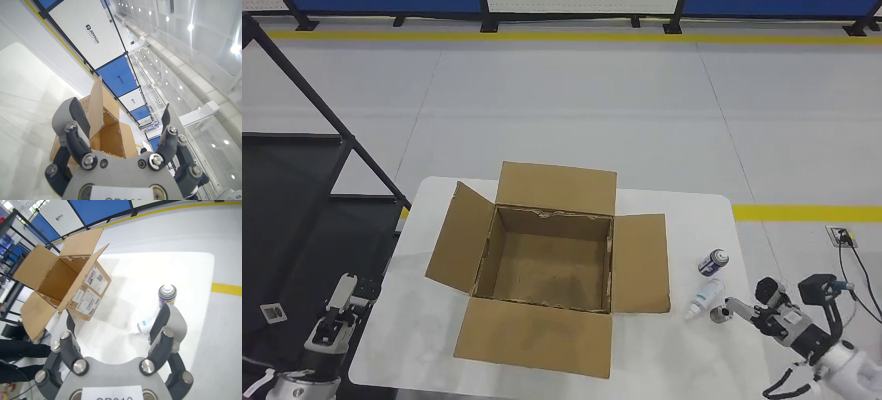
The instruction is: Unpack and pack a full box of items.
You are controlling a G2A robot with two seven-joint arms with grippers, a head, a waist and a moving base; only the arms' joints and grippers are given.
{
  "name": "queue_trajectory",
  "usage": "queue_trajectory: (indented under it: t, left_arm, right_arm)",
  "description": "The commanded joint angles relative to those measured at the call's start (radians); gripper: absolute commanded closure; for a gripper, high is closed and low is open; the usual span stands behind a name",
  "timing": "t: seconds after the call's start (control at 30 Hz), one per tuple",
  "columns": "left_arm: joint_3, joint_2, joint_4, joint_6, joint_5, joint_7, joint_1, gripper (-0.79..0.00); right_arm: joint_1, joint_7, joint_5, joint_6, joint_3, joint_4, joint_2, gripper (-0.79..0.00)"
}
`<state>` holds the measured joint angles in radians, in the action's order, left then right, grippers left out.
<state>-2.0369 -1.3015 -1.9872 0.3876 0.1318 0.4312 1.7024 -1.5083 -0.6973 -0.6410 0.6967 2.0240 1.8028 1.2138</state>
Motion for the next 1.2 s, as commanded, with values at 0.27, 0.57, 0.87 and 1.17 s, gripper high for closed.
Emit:
queue_trajectory:
  t: [0.27, 0.57, 0.87, 1.17]
  left_arm:
    - [0.0, 0.0, 0.0, 0.0, 0.0, 0.0, 0.0, -0.785]
    - [0.0, 0.0, 0.0, 0.0, 0.0, 0.0, 0.0, -0.785]
    - [0.0, 0.0, 0.0, 0.0, 0.0, 0.0, 0.0, -0.785]
    - [0.0, 0.0, 0.0, 0.0, 0.0, 0.0, 0.0, -0.785]
  right_arm:
    - [0.016, 0.279, -0.572, 0.042, -0.105, -0.155, -0.012, -0.785]
    - [0.033, 0.383, -0.737, -0.047, -0.177, -0.239, -0.019, -0.785]
    - [0.069, 0.38, -0.754, -0.093, -0.225, -0.291, -0.024, -0.517]
    - [0.09, 0.354, -0.711, -0.06, -0.245, -0.313, -0.032, -0.086]
